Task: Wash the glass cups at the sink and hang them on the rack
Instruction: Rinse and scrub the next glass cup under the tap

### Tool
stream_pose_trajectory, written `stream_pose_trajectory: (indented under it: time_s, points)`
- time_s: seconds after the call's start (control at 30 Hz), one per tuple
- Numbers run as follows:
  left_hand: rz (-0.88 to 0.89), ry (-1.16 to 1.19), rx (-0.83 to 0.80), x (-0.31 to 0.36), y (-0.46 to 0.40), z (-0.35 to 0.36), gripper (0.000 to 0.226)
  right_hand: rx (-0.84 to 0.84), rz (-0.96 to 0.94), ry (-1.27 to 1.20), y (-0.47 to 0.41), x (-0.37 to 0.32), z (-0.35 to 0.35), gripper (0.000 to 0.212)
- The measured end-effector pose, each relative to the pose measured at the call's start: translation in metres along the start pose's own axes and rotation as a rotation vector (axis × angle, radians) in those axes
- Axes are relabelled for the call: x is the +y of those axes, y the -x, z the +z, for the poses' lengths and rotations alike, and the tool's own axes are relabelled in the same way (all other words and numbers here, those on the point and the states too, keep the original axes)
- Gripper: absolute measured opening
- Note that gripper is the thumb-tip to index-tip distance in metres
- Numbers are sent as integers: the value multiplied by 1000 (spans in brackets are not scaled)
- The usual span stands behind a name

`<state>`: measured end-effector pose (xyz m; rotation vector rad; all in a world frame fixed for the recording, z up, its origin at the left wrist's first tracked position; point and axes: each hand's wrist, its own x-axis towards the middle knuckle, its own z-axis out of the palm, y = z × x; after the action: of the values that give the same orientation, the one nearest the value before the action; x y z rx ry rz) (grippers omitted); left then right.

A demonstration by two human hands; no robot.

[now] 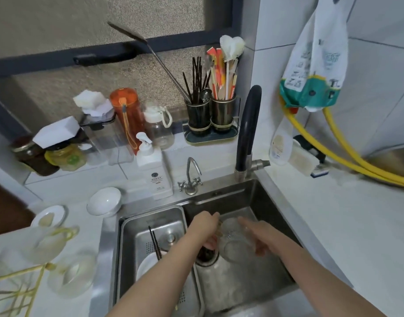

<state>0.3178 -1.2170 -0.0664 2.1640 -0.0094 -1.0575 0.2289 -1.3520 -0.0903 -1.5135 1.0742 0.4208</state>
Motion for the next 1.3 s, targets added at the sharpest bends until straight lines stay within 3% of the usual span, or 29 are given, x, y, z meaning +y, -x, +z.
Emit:
stream_pose_trajectory:
  time_s: [0.2, 0.3, 0.37, 0.5, 0.63, 0.73, 0.87, 1.07, 1.3]
  points:
    - [49, 228, 102, -4, -4, 13, 24, -149, -153, -167, -7, -5, -15, 40]
    - [80, 367, 166, -2, -6, 26, 38, -150, -245, -197, -23, -8, -25, 31]
    - [99, 463, 194, -1, -4, 33, 43, -113, -292, -198, -29, -16, -31, 27]
    - [127, 680, 241, 6, -1, 40, 31, 38, -298, -298, -54, -38, -57, 32]
    - [152, 726, 223, 8, 10, 40, 20, 205, -338, -315, -83, -58, -79, 27]
    - [156, 813, 196, 9, 18, 41, 19, 298, -357, -277, -99, -70, -88, 20]
    - [173, 868, 167, 14, 22, 44, 17, 434, -370, -136, -121, -84, -97, 39]
    - [217, 891, 181, 16, 21, 47, 10, 500, -418, 146, -123, -92, -105, 35]
    - [225, 891, 200, 18, 16, 50, 12, 565, -476, 207, -141, -100, -112, 26]
